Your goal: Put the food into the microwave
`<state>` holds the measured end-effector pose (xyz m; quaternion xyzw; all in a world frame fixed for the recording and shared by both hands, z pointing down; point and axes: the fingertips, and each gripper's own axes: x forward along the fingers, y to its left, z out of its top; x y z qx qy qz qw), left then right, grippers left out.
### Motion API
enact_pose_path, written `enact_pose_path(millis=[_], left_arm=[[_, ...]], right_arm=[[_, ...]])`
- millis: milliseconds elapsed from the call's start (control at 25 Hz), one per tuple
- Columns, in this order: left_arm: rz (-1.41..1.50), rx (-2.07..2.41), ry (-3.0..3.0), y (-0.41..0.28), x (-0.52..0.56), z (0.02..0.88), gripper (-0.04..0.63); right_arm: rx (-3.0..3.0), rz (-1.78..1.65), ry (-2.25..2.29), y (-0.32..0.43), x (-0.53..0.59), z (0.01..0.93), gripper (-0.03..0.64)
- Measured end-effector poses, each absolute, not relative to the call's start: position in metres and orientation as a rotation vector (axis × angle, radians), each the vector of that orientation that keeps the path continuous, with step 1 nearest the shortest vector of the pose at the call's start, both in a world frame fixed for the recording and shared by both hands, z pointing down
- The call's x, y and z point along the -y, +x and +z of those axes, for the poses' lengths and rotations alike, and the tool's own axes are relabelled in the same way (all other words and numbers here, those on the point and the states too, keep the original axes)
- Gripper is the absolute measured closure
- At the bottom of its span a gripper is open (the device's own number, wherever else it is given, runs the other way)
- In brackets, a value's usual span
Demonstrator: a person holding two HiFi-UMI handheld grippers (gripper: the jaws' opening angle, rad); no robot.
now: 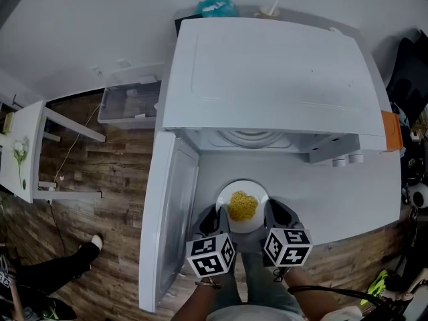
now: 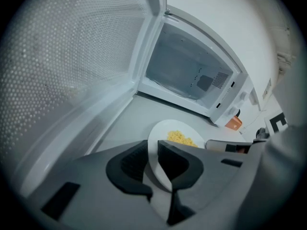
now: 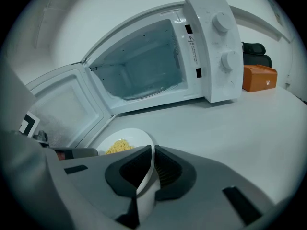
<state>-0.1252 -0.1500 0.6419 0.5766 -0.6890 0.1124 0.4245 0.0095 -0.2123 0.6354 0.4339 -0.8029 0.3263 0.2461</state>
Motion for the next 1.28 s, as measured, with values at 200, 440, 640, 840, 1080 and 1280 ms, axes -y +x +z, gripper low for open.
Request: enact_pose_path(millis=[200, 440, 640, 840, 1080, 1280], left_arm=[[0.274, 1.731, 1.448, -0.121, 0.150, 0.636, 0.529], [0.259, 1.742, 1.458, -0.116, 0.152, 0.627, 0.529], [0.253, 1.742, 1.468, -0.112, 0.154, 0.619, 0.531], [0.258, 1.736, 1.478, -0.110, 0.158, 0.612, 0.529], [0.249, 1.735, 1.485, -0.108, 0.165, 0.605, 0.531], [0.238, 1.745, 1.496, -0.107, 0.176, 0.597, 0.531]], right_arm=[[2.196, 0.903, 1.194, 0.015, 0.209, 0.633, 0.583], [2.215, 0.894, 1.205, 0.021, 0.211, 0.622, 0.583], [2.229, 0.886, 1.218, 0.025, 0.215, 0.612, 0.583], [2.244, 0.882, 1.221, 0.026, 0.222, 0.602, 0.583], [2.261, 0.886, 1.232, 0.026, 0.231, 0.592, 0.583], [2.279, 0.876, 1.238, 0.027, 0.243, 0.584, 0.583]])
